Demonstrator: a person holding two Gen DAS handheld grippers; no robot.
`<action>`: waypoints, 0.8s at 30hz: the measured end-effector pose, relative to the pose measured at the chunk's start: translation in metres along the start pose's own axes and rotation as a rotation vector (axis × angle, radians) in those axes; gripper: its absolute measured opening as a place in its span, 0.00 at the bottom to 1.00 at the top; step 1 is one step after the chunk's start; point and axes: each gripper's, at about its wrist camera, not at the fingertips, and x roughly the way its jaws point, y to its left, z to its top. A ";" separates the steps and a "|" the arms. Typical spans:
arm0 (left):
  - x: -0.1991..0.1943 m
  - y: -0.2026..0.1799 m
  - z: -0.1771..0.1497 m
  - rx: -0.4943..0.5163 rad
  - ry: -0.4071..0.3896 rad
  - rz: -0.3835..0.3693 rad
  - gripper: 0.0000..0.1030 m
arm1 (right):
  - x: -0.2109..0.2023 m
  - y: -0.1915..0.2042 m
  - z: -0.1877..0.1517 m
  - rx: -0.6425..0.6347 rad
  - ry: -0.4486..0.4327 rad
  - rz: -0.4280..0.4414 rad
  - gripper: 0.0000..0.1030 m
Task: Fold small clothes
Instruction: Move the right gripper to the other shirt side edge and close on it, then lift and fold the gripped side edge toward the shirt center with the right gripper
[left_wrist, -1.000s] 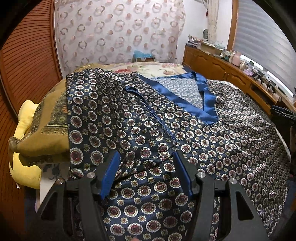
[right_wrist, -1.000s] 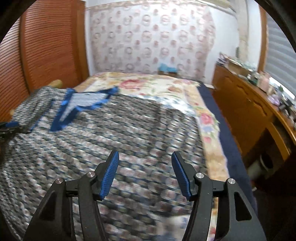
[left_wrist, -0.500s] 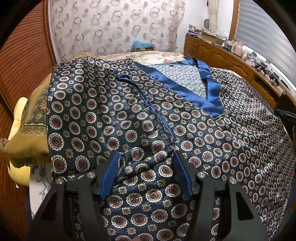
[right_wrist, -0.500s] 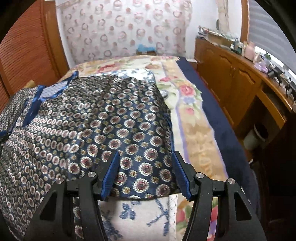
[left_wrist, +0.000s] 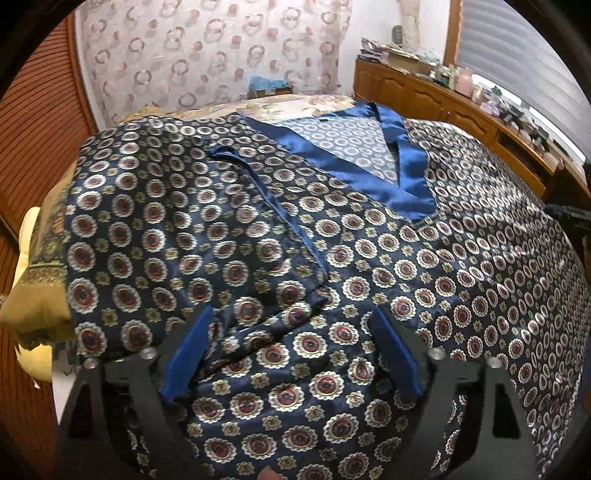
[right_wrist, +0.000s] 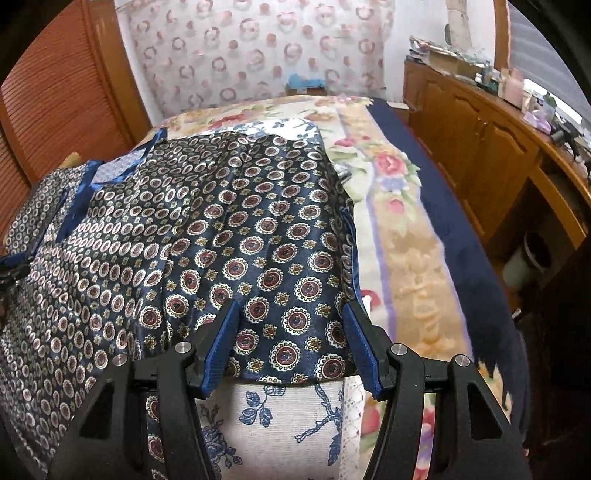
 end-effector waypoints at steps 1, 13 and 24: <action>0.000 -0.001 0.000 0.006 0.002 0.001 0.90 | 0.001 0.000 0.000 0.001 0.001 0.002 0.58; 0.002 -0.005 0.001 0.016 0.010 -0.001 0.96 | -0.004 0.006 -0.001 -0.034 -0.018 -0.058 0.37; 0.003 -0.004 0.001 0.016 0.011 0.000 0.98 | -0.011 0.020 0.002 -0.119 -0.050 -0.086 0.00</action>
